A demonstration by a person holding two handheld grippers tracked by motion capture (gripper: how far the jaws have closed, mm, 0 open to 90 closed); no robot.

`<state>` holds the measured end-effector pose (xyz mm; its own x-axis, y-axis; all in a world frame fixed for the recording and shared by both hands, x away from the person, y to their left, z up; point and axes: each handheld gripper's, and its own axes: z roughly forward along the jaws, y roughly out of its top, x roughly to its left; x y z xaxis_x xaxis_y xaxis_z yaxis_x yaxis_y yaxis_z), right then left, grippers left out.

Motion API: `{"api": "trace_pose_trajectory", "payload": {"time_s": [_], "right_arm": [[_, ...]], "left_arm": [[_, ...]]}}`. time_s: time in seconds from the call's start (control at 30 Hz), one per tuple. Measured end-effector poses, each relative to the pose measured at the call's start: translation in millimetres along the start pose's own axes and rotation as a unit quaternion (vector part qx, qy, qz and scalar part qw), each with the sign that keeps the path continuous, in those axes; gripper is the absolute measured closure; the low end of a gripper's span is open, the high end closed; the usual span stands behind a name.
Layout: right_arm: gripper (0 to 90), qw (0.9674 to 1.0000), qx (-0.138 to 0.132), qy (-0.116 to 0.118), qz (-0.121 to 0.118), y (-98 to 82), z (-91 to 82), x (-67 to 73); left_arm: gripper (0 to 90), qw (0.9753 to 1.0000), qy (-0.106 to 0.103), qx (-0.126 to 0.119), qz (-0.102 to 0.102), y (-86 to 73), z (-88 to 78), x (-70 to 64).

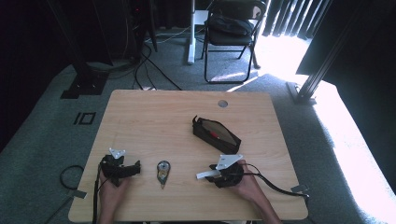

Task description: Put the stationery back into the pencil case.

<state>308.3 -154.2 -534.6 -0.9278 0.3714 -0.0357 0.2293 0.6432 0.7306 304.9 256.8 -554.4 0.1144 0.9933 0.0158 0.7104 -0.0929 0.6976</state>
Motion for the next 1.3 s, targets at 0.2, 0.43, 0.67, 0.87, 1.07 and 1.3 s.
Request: {"api": "trace_pose_trajectory", "payload": {"time_s": [0.2, 0.43, 0.67, 0.87, 1.07, 1.3], "right_arm": [[52.4, 0.9999, 0.007, -0.005, -0.004, -1.1, 4.1, -1.0], [60.1, 0.9998, 0.014, -0.014, -0.006, -2.3, 6.8, -0.1], [65.3, 0.9996, 0.019, -0.021, -0.008, -2.5, 7.3, 0.1], [59.5, 0.9991, 0.030, -0.023, -0.018, -2.7, 14.0, 3.3], [66.7, 0.9982, 0.036, -0.031, -0.035, 4.3, 19.5, 7.4], [67.9, 0.9985, 0.038, -0.032, -0.022, 3.9, 18.2, 4.8]], "left_arm": [[2.6, 1.0000, 0.000, 0.000, 0.000, 0.0, 0.0, 0.0], [2.5, 1.0000, 0.000, 0.000, 0.000, 0.0, 0.0, 0.0], [2.6, 1.0000, 0.000, 0.000, 0.000, 0.0, 0.0, 0.0], [2.5, 1.0000, 0.000, 0.000, 0.000, 0.0, 0.0, 0.1], [2.5, 1.0000, 0.000, 0.000, 0.000, 0.0, 0.0, 0.0], [2.6, 1.0000, 0.000, 0.000, 0.000, 0.0, 0.0, 0.0]]}}
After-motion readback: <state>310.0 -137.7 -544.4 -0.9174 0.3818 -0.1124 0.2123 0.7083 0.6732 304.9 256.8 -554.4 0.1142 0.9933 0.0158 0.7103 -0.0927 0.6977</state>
